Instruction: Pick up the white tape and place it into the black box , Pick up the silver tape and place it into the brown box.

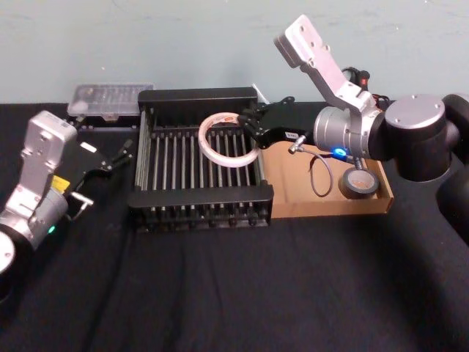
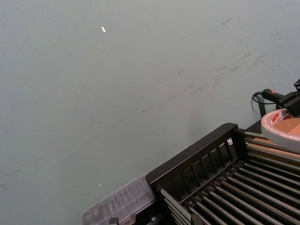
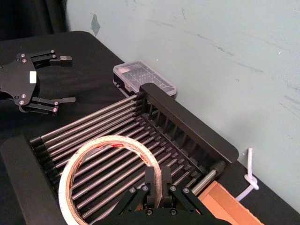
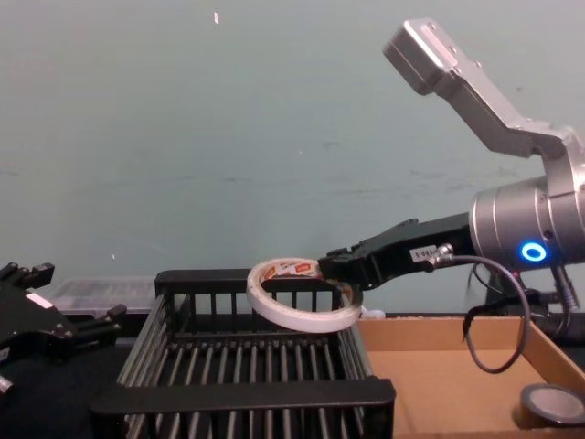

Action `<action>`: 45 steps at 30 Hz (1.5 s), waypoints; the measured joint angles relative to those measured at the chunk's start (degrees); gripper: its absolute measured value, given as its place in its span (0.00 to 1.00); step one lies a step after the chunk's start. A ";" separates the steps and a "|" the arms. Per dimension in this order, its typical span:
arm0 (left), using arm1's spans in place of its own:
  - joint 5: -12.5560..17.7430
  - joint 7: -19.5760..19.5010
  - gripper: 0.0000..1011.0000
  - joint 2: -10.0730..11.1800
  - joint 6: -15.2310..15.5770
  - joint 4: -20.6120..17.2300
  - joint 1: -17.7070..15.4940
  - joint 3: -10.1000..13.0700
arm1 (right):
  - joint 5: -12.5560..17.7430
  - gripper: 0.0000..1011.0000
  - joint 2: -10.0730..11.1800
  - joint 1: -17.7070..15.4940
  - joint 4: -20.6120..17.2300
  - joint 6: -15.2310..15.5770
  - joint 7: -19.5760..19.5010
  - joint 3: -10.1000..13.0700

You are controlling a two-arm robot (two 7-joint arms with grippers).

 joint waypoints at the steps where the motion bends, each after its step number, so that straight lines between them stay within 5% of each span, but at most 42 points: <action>1: 0.00 0.00 0.99 0.00 0.00 0.00 0.00 0.00 | 0.02 0.09 0.03 -0.03 -0.04 0.02 0.00 0.01; 7: 0.00 0.00 0.99 0.00 0.00 0.00 0.00 0.00 | 0.13 0.16 0.13 -0.11 -0.18 0.06 -0.02 0.05; 23: 0.00 0.00 0.99 0.00 0.00 0.00 0.00 0.01 | 0.24 0.69 0.23 -0.20 -0.31 0.15 -0.02 0.13; 35: 0.00 0.00 0.99 0.00 0.00 0.00 0.00 0.00 | 0.30 0.99 0.26 -0.23 -0.37 0.17 -0.01 0.13; 45: 0.00 0.00 0.99 0.00 0.00 0.00 0.00 0.00 | -0.17 0.99 1.38 -3.68 -3.92 -1.28 -3.43 2.73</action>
